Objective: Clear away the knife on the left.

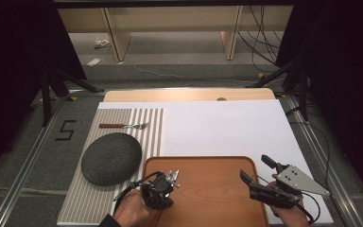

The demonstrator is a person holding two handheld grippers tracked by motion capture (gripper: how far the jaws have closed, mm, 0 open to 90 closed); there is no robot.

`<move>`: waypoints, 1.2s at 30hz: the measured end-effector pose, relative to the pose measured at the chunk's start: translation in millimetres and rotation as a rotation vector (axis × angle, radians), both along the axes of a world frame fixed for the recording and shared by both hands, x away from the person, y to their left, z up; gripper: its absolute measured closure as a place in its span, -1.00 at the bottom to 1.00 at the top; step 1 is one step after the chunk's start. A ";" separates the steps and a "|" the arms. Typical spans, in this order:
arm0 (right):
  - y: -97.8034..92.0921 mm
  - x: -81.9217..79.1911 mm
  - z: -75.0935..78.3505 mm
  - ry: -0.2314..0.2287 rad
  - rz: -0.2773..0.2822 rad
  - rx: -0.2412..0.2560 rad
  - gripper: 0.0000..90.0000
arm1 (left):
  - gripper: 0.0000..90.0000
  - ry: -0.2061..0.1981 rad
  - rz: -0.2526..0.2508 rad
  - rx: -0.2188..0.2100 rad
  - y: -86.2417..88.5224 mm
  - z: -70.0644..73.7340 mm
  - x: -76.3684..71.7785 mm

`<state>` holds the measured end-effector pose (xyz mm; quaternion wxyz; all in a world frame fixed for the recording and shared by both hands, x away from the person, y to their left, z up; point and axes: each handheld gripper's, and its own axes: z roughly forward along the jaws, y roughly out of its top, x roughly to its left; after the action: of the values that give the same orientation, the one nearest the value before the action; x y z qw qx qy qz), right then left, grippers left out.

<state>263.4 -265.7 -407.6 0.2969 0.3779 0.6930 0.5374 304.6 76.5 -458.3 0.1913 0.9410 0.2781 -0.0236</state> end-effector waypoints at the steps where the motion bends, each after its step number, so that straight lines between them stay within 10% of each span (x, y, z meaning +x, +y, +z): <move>1: 0.1 0.1 -0.1 -0.001 0.001 0.002 -0.64 | 0.99 0.000 0.004 0.001 2.1 -0.1 0.2; 36: 0.6 0.1 -0.4 0.005 0.002 -0.005 -0.64 | 0.99 -0.002 0.099 0.027 36.8 -0.2 8.5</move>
<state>263.6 -265.2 -408.0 0.2956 0.3778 0.6953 0.5352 313.1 113.3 -458.5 0.1798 0.9286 0.3244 -0.0097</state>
